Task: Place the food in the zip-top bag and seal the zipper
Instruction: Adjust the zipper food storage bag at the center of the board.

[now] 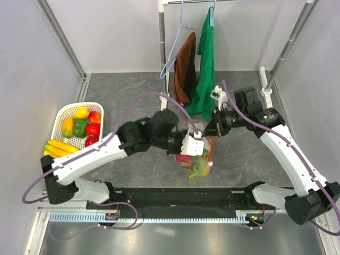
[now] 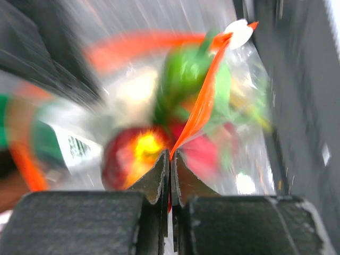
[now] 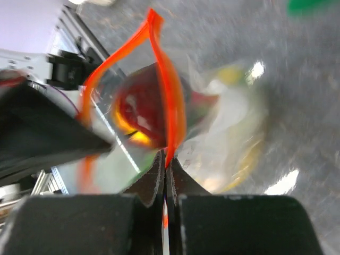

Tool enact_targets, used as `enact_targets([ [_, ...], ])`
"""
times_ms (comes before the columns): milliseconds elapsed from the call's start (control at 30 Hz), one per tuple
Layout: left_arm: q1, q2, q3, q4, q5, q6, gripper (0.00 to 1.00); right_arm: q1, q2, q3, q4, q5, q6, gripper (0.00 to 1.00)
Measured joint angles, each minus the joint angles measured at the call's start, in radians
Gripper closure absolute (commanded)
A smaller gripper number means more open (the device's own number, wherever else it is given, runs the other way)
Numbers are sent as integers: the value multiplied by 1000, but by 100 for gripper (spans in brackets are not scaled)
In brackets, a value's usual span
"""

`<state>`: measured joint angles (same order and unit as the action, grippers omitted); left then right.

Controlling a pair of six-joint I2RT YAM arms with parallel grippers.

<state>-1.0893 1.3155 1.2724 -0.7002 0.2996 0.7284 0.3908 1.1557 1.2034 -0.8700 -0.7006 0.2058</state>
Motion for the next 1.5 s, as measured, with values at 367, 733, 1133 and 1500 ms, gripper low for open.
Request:
enact_targets([
  [367,-30,-21,157,-78,113,-170,98,81,122,232,-66,-69,-144,100],
  [733,-29,86,37,-87,106,-325,98,211,262,245,-71,15,-238,68],
  [1133,-27,12,-16,-32,107,-419,98,122,142,251,-218,133,-345,50],
  [1500,60,11,-23,-21,159,-476,98,24,-193,6,-301,118,-638,49],
])
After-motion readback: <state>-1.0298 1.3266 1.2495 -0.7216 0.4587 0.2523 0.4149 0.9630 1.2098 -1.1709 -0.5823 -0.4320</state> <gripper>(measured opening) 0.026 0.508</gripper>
